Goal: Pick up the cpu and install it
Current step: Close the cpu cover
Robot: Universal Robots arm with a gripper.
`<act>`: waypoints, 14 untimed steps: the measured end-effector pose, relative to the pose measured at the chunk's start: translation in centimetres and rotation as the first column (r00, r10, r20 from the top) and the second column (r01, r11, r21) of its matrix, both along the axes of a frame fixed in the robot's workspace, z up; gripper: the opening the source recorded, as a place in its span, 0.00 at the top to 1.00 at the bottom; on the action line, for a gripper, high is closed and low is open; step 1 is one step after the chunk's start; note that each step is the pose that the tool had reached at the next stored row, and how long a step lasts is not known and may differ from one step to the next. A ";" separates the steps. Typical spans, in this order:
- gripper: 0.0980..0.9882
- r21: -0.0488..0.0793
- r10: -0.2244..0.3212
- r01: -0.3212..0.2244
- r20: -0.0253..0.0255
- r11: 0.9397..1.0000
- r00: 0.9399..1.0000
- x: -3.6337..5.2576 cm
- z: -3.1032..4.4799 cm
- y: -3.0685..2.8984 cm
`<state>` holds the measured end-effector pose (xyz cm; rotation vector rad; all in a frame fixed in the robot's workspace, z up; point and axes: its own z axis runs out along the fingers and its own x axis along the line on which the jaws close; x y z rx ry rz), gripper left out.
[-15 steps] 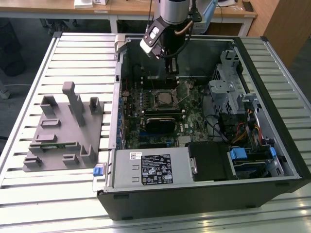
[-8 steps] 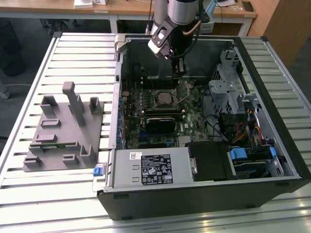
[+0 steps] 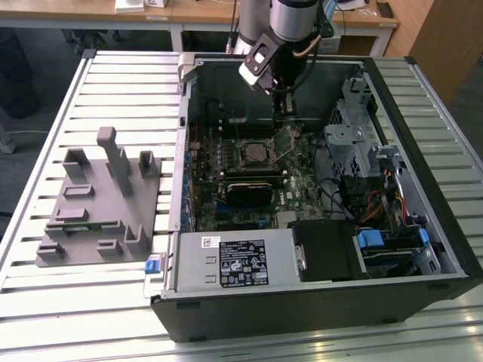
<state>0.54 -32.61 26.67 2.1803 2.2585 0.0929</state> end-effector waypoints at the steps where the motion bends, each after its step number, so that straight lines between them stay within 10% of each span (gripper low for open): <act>1: 0.99 -0.001 0.000 0.000 0.000 1.000 1.000 0.16 -0.02 0.01; 8: 0.99 -0.030 0.000 0.000 0.000 1.000 1.000 1.06 -0.20 0.03; 14: 0.99 -0.030 0.000 0.000 0.000 1.000 1.000 1.61 -0.40 0.03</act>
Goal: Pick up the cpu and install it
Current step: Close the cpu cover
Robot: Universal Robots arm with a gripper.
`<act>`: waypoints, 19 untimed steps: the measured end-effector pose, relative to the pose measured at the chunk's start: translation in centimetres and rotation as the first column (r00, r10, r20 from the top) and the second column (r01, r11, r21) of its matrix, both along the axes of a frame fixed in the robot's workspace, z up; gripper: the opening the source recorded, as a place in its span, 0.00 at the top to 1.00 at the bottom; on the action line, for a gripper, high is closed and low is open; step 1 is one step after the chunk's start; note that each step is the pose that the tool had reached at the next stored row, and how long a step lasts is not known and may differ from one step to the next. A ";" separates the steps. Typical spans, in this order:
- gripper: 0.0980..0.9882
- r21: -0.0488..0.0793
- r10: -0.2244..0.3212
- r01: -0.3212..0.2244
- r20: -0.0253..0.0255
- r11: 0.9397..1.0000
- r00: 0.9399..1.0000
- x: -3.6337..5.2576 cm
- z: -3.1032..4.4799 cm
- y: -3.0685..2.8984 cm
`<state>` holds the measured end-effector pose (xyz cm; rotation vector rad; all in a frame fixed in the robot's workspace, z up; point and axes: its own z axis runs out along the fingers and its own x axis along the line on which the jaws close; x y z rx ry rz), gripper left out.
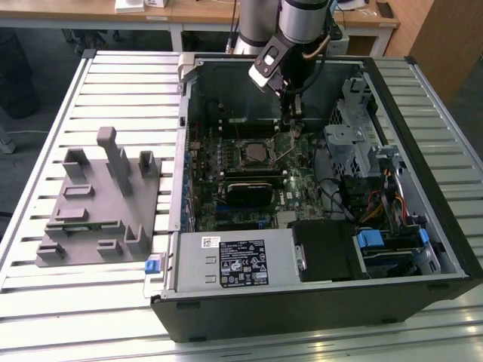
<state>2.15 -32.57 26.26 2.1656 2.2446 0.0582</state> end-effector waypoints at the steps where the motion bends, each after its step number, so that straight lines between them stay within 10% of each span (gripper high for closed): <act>1: 0.99 0.000 0.000 0.000 0.000 1.000 1.000 0.12 -0.03 0.00; 19: 0.99 -0.007 0.000 0.000 0.000 1.000 1.000 2.64 -0.38 0.12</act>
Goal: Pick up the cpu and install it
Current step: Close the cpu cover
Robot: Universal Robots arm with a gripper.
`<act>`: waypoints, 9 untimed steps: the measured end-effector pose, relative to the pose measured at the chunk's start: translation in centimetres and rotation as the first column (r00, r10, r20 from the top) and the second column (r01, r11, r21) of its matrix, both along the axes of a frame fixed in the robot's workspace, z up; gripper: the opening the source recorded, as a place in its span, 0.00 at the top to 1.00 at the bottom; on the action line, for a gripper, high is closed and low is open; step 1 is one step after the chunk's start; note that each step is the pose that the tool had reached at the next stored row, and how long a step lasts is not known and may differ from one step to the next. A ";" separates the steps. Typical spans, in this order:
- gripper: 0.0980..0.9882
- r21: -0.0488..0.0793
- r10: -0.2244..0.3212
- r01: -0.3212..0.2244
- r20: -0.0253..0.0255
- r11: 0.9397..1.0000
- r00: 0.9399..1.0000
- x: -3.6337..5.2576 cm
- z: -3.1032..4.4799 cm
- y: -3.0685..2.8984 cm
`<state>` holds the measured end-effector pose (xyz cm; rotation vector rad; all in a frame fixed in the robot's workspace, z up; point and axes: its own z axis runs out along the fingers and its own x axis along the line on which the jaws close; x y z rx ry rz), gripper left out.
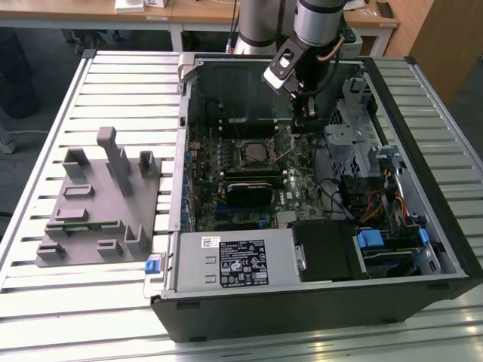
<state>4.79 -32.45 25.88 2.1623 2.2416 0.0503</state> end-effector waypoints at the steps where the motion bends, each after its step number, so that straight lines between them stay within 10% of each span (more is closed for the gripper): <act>1: 0.99 -0.001 0.000 0.000 0.000 1.000 1.000 0.10 -0.01 0.00; 9: 0.99 -0.007 0.000 0.000 -0.002 1.000 1.000 0.85 -0.17 0.27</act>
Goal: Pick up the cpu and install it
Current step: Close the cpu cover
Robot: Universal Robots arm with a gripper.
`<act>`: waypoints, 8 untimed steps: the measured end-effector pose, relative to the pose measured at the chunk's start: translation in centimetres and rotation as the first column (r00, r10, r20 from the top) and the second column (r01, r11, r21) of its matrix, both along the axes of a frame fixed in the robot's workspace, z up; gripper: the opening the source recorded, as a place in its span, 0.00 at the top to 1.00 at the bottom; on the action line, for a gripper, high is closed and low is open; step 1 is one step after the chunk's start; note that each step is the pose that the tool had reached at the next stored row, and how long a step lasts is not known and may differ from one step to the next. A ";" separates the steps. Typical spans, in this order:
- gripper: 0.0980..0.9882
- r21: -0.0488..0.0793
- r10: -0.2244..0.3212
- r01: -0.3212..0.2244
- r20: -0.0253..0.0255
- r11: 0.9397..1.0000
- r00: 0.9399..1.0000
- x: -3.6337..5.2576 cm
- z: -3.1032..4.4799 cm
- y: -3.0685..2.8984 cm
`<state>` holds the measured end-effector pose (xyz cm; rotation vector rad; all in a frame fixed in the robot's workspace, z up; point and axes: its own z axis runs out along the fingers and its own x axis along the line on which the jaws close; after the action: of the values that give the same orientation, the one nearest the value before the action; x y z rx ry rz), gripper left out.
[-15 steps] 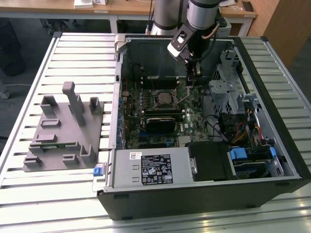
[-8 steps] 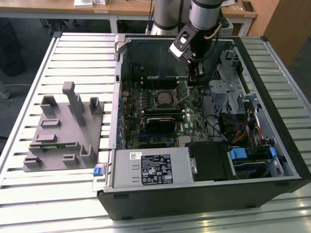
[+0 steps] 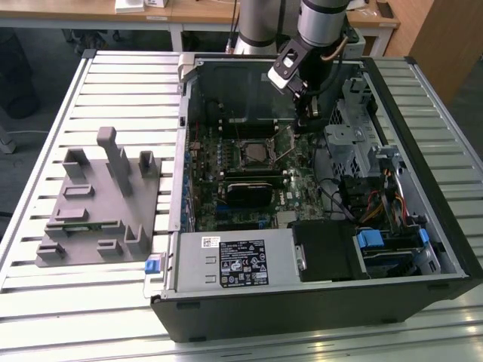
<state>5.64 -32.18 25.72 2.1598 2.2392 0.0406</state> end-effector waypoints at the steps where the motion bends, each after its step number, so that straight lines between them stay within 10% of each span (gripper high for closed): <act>1: 0.99 -0.001 0.000 0.000 -0.001 1.000 1.000 0.09 -0.02 0.05; 8: 0.99 -0.004 0.000 0.000 -0.006 1.000 1.000 0.74 -0.25 0.26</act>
<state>6.38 -31.92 25.47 2.1609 2.2406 0.0291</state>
